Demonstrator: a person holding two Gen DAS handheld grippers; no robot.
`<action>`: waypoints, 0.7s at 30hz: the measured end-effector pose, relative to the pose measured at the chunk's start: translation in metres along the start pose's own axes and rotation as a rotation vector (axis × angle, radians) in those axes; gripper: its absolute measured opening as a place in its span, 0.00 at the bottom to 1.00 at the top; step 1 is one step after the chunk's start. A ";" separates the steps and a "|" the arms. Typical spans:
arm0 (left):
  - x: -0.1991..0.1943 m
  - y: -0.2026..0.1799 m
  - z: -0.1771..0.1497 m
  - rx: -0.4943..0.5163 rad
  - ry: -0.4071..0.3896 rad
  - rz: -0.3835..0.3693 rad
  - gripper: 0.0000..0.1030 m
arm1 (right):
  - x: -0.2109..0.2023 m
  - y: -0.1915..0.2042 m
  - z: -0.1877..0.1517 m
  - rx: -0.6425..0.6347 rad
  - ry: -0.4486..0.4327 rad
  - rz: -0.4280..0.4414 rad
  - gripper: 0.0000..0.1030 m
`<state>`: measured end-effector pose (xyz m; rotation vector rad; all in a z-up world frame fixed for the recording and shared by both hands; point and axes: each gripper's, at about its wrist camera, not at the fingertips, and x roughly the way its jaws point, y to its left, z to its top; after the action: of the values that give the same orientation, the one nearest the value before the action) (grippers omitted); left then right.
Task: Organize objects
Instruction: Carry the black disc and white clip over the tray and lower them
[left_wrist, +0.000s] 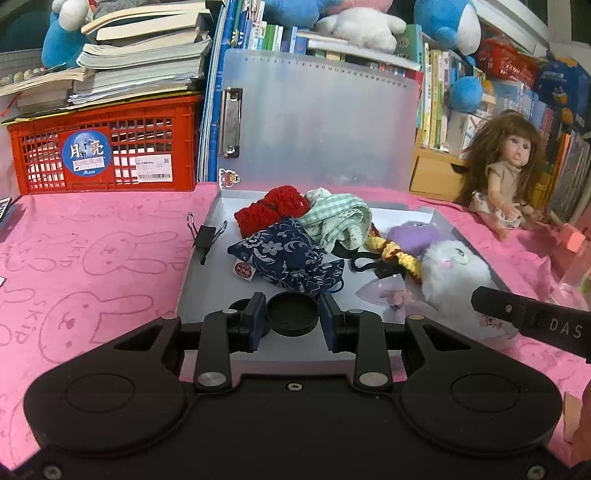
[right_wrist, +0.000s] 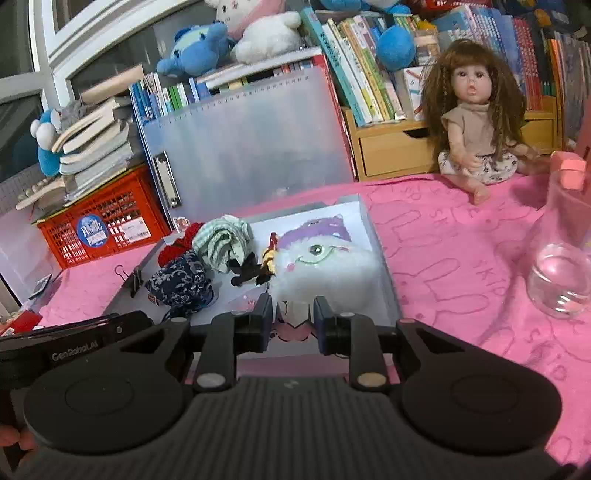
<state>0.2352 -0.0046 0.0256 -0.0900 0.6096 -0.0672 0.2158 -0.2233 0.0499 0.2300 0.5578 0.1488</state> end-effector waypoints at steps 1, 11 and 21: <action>0.002 -0.001 0.000 0.000 0.003 0.002 0.29 | 0.003 0.001 0.000 -0.004 0.005 -0.001 0.27; 0.024 -0.007 -0.001 0.014 0.022 0.004 0.29 | 0.027 0.005 0.000 -0.020 0.051 -0.009 0.27; 0.040 -0.012 0.001 0.024 0.031 0.004 0.29 | 0.043 0.007 0.003 -0.041 0.067 -0.013 0.27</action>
<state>0.2679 -0.0202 0.0049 -0.0648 0.6402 -0.0726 0.2529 -0.2082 0.0325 0.1821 0.6226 0.1556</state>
